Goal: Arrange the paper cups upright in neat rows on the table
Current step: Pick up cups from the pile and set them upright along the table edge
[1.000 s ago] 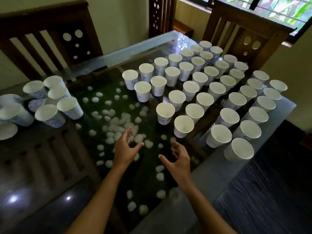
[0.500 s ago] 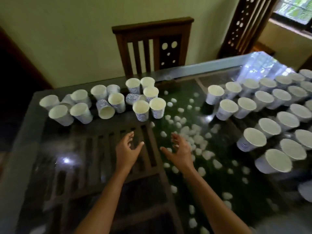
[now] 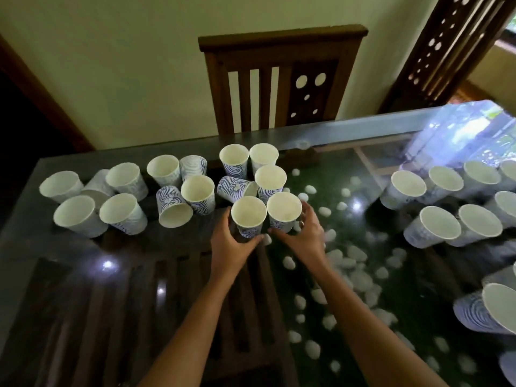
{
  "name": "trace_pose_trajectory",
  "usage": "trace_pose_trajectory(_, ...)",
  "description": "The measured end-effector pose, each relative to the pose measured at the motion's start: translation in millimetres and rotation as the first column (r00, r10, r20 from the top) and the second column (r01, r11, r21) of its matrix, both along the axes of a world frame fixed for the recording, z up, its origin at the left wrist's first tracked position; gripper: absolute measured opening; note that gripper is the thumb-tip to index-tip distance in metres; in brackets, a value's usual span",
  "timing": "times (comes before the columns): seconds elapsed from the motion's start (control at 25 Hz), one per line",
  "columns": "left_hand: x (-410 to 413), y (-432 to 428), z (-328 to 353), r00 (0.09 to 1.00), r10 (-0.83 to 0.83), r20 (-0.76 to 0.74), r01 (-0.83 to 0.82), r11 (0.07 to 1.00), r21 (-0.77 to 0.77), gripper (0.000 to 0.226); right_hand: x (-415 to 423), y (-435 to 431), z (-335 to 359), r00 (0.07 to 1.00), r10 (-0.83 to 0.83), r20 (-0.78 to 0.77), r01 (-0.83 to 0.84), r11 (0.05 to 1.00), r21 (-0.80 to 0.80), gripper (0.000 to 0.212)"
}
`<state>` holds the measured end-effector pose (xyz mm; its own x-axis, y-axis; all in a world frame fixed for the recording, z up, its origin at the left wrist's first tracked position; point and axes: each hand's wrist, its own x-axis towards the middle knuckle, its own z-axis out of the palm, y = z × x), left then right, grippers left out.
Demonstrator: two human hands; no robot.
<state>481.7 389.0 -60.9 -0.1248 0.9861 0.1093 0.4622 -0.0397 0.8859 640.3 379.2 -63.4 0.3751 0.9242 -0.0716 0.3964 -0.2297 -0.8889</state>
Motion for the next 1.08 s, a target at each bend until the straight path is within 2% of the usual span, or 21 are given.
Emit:
trace_pose_trajectory(0.2, 9.4, 11.2, -3.5, 0.997, 0.057, 0.049, -0.059, 0.997, 0.041, 0.068, 1.9, 11.0, 2.3, 0.999, -0.023, -0.033, 0.026, 0.993, 0.111, 0.068)
trace_pose_trajectory(0.36, 12.4, -16.5, 4.6, 0.999, 0.024, 0.037, -0.026, 0.998, 0.049, 0.067, 12.8, -24.8, 9.0, 0.998, -0.019, -0.058, 0.026, 0.992, 0.122, 0.072)
trace_pose_trajectory(0.52, 28.3, -71.8, 18.2, 0.999, -0.042, 0.009, 0.041, 0.998, 0.045, 0.068, 32.7, -98.6, 18.2, 0.995, -0.070, -0.065, 0.078, 0.989, 0.127, 0.072)
trace_pose_trajectory(0.8, 98.7, -184.4, 24.4, 0.961, -0.276, 0.009, 0.276, 0.961, -0.022, 0.070, 93.7, -250.4, 27.2, 0.964, -0.262, -0.049, 0.266, 0.949, 0.170, 0.068)
trace_pose_trajectory(1.08, 203.0, -274.1, 23.5, 0.807, -0.589, 0.036, 0.590, 0.804, -0.068, 0.072, 160.5, -380.7, 20.8, 0.790, -0.610, -0.067, 0.610, 0.771, 0.181, 0.069)
